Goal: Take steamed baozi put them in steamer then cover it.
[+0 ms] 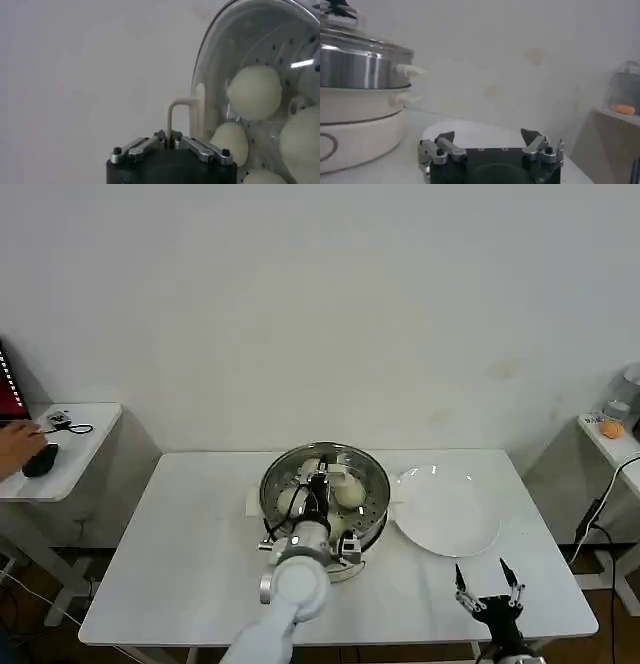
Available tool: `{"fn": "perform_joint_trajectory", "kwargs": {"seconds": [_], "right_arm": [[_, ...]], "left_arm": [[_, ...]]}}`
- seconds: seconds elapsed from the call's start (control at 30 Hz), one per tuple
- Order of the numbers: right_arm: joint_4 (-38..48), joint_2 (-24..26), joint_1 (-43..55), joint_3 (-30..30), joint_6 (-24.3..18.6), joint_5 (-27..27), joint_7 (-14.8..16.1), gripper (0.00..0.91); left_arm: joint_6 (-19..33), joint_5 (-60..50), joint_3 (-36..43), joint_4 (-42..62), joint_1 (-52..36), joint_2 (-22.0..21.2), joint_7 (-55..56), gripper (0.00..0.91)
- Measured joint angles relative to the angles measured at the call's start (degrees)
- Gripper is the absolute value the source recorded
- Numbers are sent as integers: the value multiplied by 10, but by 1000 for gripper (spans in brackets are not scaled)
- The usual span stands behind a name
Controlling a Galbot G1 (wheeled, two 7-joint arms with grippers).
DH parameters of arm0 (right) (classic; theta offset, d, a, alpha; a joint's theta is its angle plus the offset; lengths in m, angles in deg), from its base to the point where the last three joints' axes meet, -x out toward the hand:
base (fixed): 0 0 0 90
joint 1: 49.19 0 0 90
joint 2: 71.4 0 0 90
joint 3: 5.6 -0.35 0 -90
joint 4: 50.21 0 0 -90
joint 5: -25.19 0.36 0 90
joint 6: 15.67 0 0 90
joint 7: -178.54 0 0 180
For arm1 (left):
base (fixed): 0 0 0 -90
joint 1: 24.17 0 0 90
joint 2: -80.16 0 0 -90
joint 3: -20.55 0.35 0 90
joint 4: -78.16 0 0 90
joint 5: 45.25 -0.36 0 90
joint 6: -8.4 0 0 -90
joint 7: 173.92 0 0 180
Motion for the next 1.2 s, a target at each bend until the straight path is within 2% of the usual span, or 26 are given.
{"fn": "perform_joint_trajectory", "kwargs": {"seconds": [0.33, 0.37, 0.4, 0.87, 1.2], "right_arm": [[1, 0, -2, 3, -3, 1, 1, 907], [1, 0, -2, 3, -3, 1, 1, 907], [1, 0, -2, 3, -3, 1, 1, 907], [2, 0, -2, 7, -4, 1, 2, 907], [2, -1, -3, 8, -5, 0, 2, 907]], "left_arm": [[2, -7, -3, 11, 0, -8, 4, 0], [2, -7, -3, 11, 0, -8, 4, 141], [2, -8, -3, 11, 1, -8, 4, 907], [3, -2, -2, -3, 12, -7, 7, 907], [6, 15, 5, -56, 41, 18, 3, 907]]}}
